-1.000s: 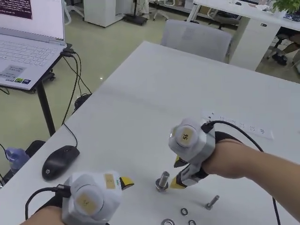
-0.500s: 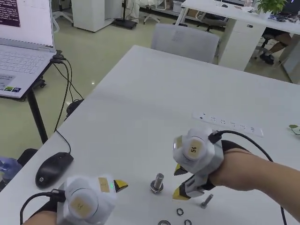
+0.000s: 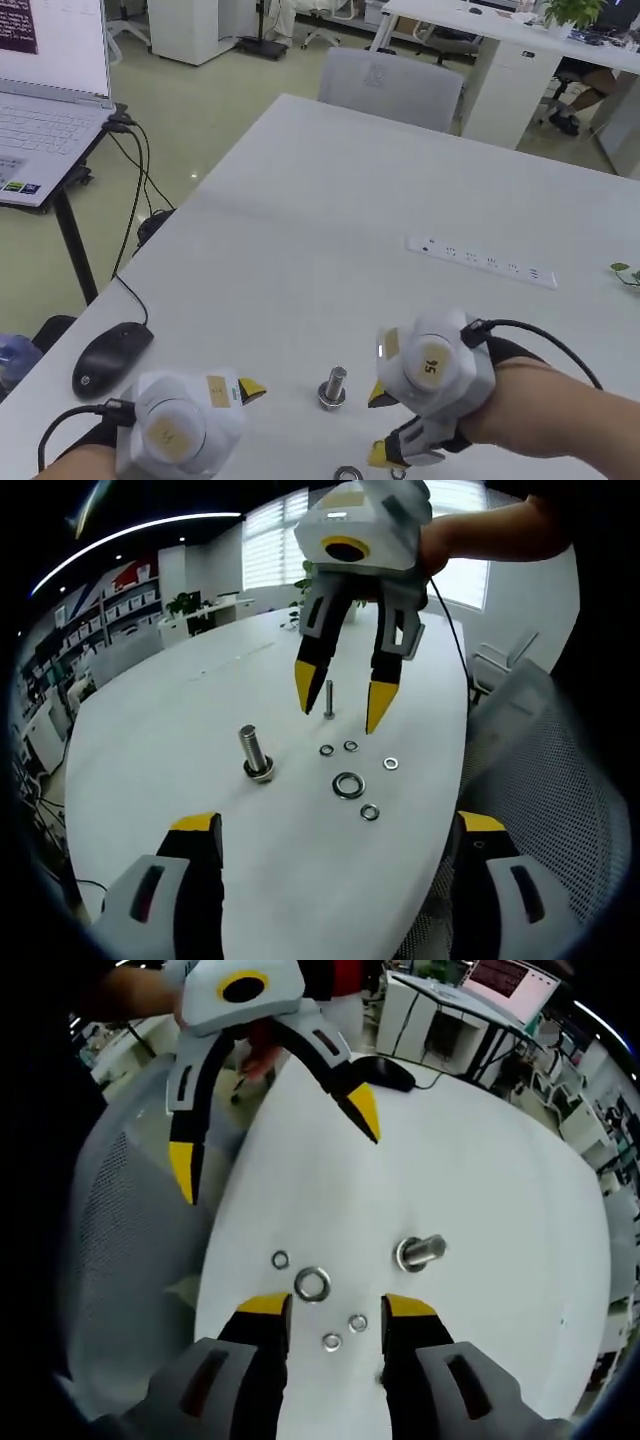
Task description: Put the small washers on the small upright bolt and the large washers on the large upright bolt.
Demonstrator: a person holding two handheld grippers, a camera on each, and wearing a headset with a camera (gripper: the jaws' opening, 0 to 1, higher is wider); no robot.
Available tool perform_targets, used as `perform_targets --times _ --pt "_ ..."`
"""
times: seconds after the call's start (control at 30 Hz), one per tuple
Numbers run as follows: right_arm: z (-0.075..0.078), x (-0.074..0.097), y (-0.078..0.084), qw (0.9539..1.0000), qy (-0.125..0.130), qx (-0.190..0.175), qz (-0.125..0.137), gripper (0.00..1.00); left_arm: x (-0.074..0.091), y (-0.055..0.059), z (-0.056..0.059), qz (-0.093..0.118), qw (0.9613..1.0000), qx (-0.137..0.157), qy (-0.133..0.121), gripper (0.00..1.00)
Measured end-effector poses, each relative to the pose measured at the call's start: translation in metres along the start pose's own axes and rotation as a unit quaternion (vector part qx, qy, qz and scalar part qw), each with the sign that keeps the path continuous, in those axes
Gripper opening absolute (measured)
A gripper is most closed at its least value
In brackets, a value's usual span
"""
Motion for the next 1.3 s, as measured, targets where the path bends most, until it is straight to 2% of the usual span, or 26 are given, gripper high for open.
perform_targets --times 0.17,0.43,0.67,1.3 --pt "-0.012 -0.005 0.000 0.9999 -0.005 0.009 -0.003 0.37 0.000 0.001 0.001 -0.004 1.0000 -0.001 0.000 0.93" --pt "-0.017 -0.016 -0.003 0.9999 -0.009 0.005 0.000 0.37 0.000 0.001 0.000 -0.005 1.0000 -0.002 -0.002 0.91" --pt "-0.012 -0.030 -0.006 0.9999 -0.006 0.000 0.010 0.36 0.000 0.002 0.001 -0.005 1.0000 -0.002 0.002 0.90" --pt "-0.016 -0.066 -0.002 0.9997 -0.008 0.014 -0.016 0.36 -0.003 0.000 0.000 0.000 1.0000 -0.002 0.002 0.88"
Point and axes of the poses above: the centre of the closed fingertips' face, and the gripper's own axes: x roughly backward along the fingers, z roughly to its right, y roughly out of its underside, the point moved 6 cm from there along x, roughly backward along the fingers, and after that the axes turned 14 degrees about -z, right-handed, at the moved point
